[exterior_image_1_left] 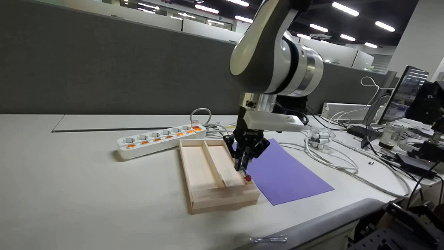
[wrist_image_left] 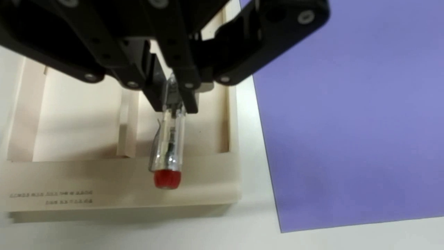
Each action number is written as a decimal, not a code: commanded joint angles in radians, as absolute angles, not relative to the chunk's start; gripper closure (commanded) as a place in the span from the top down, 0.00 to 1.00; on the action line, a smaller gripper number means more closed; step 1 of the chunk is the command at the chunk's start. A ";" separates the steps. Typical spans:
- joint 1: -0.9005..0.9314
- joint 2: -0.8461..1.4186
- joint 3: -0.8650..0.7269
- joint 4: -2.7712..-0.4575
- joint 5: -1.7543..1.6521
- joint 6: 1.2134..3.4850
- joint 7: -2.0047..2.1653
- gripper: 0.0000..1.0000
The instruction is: Move the silver object to the right compartment of the box
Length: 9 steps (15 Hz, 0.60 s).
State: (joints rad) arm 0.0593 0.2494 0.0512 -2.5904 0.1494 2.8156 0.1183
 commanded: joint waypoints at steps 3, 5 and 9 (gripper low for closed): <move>0.062 0.306 0.020 -2.585 0.114 2.845 0.140 0.04; 0.065 0.325 0.010 -2.582 0.110 2.853 0.144 0.04; 0.068 0.345 0.000 -2.576 0.109 2.862 0.147 0.04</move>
